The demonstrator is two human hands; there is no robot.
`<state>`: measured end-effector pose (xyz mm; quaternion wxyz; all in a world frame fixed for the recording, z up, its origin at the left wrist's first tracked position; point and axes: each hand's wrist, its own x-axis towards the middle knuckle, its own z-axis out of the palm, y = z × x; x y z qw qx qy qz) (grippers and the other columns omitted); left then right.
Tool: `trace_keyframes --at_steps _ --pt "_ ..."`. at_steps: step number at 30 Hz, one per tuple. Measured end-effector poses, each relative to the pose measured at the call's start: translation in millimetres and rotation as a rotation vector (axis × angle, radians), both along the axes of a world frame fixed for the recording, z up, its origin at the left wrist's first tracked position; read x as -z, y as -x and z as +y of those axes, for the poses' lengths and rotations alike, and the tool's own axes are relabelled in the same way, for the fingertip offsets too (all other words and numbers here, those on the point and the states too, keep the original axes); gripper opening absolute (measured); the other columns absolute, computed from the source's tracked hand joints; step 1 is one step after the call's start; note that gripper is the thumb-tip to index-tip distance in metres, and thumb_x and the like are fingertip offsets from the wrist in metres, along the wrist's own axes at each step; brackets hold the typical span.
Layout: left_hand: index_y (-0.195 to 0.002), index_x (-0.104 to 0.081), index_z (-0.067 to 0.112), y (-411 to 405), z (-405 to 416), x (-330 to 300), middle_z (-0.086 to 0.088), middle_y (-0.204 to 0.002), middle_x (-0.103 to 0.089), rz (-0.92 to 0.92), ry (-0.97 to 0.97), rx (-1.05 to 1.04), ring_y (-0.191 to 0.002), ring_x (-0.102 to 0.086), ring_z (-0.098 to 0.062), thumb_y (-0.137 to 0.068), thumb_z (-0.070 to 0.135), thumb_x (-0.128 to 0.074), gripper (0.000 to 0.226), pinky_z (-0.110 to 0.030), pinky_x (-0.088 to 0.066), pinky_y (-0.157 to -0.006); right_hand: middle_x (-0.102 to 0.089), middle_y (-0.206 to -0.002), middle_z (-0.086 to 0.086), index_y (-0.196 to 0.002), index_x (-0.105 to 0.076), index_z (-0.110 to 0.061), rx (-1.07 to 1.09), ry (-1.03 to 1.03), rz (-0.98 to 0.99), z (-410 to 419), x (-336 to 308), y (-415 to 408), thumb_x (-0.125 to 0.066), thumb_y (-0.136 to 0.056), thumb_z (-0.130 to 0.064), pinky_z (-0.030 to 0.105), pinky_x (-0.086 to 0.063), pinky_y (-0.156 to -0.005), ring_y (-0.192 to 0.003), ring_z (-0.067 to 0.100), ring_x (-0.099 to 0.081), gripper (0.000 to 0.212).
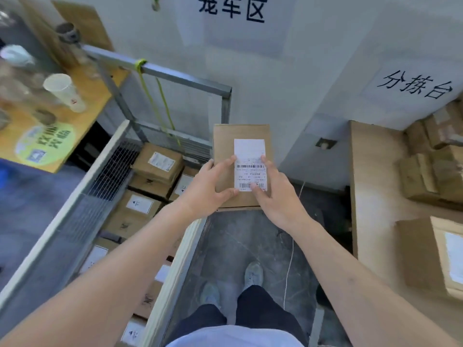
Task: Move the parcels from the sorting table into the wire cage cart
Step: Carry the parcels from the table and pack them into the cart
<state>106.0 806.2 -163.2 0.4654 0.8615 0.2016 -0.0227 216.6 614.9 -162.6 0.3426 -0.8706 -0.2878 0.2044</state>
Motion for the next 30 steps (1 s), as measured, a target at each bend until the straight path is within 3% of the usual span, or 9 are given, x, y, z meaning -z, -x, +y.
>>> trace_keyframes --at_steps 7,10,13,15,18,22,26,30 --pt "-0.154 -0.025 0.056 30 63 17 -0.008 -0.16 -0.034 0.068 0.022 -0.21 -0.149 -0.031 -0.027 -0.092 0.045 -0.074 0.079 -0.051 -0.036 -0.119 -0.048 -0.144 -0.003 -0.162 -0.013 -0.046 -0.208 0.026 0.055 88 21 -10 -0.055 -0.104 -0.043 0.027 -0.034 -0.097 -0.117 0.004 -0.042 0.071" --pt "-0.157 -0.029 0.049 36 84 28 0.0 -0.156 -0.036 0.08 0.065 -0.32 -0.142 -0.04 -0.017 -0.092 0.042 -0.075 0.08 -0.039 -0.036 -0.119 -0.046 -0.146 -0.003 -0.162 -0.014 -0.045 -0.322 0.052 0.094 127 35 -21 -0.055 -0.104 -0.044 0.028 -0.035 -0.098 -0.119 0.006 -0.042 0.072" --pt "-0.159 -0.03 0.045 39 98 41 0.005 -0.154 -0.039 0.121 0.081 -0.419 -0.135 -0.043 -0.011 -0.093 0.04 -0.075 0.079 -0.025 -0.033 -0.11 -0.044 -0.152 -0.001 -0.161 -0.012 -0.048 -0.443 0.092 0.108 163 54 -37 -0.055 -0.103 -0.046 0.036 -0.041 -0.106 -0.129 0.014 -0.047 0.073" --pt "-0.159 -0.03 0.042 40 106 52 0.005 -0.152 -0.041 0.158 0.09 -0.482 -0.13 -0.043 -0.008 -0.094 0.039 -0.074 0.078 -0.022 -0.032 -0.104 -0.045 -0.148 0.001 -0.161 -0.01 -0.048 -0.531 0.135 0.13 186 66 -46 -0.055 -0.103 -0.046 0.04 -0.043 -0.108 -0.124 0.016 -0.049 0.074" --pt "-0.158 -0.031 0.044 40 115 69 0.005 -0.151 -0.042 0.214 0.115 -0.593 -0.133 -0.045 -0.013 -0.093 0.04 -0.073 0.077 -0.025 -0.036 -0.106 -0.047 -0.143 0.004 -0.162 -0.009 -0.046 -0.647 0.18 0.159 217 86 -56 -0.055 -0.102 -0.048 0.047 -0.044 -0.109 -0.124 0.019 -0.05 0.075" --pt "-0.157 -0.032 0.044 44 125 96 0.004 -0.147 -0.045 0.267 0.191 -0.749 -0.125 -0.052 -0.017 -0.09 0.041 -0.075 0.08 -0.041 -0.046 -0.11 -0.045 -0.152 0.001 -0.162 -0.014 -0.042 -0.786 0.198 0.177 255 112 -59 -0.056 -0.102 -0.046 0.043 -0.042 -0.11 -0.134 0.018 -0.046 0.074" --pt "-0.159 -0.03 0.042 49 136 123 0.0 -0.137 -0.037 0.303 0.274 -0.929 -0.12 -0.049 -0.016 -0.095 0.034 -0.073 0.078 -0.027 -0.038 -0.108 -0.051 -0.141 0.002 -0.161 -0.017 -0.043 -0.888 0.241 0.209 292 140 -51 -0.057 -0.102 -0.046 0.042 -0.044 -0.104 -0.122 0.016 -0.051 0.072" --pt "-0.159 -0.027 0.045 63 153 169 -0.003 -0.135 -0.037 0.314 0.298 -1.037 -0.114 -0.052 -0.019 -0.096 0.036 -0.071 0.078 -0.024 -0.04 -0.097 -0.046 -0.151 0.0 -0.16 -0.018 -0.044 -0.973 0.275 0.232 330 185 -37 -0.056 -0.102 -0.047 0.036 -0.043 -0.099 -0.125 0.018 -0.053 0.07"
